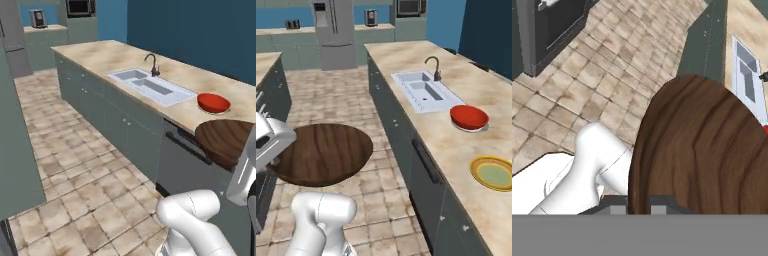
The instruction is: Move the bowls from the cabinet to the plates on the dining table.
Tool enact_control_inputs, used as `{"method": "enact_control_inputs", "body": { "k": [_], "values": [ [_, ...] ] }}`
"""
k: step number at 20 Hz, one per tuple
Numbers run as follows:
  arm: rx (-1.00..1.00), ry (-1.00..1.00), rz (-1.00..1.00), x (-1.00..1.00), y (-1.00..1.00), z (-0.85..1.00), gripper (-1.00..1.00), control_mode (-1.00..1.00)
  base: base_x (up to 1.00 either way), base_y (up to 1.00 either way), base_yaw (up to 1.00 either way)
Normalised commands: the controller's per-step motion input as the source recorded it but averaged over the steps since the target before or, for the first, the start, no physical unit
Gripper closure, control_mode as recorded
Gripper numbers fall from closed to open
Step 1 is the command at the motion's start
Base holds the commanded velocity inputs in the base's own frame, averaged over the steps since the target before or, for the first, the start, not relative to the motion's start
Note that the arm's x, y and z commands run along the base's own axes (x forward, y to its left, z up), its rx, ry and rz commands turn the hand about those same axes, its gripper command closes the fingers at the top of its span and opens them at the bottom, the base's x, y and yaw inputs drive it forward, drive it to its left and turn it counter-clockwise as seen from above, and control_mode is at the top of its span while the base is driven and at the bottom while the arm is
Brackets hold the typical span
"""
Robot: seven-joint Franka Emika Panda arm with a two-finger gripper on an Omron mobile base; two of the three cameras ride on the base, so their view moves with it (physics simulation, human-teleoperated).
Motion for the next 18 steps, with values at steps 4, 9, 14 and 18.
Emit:
{"method": "enact_control_inputs", "body": {
  "k": [4,9,14,18],
  "values": [
    [0.00,0.00,0.00,0.00,0.00,0.00,1.00,1.00,0.46,0.00,-0.67],
    [0.00,0.00,0.00,0.00,0.00,0.00,1.00,1.00,0.52,0.00,-0.63],
    [0.00,0.00,0.00,0.00,0.00,0.00,1.00,1.00,0.37,0.13,-0.62],
    [0.00,0.00,0.00,0.00,0.00,0.00,1.00,1.00,0.56,0.32,-0.57]
  ]
}}
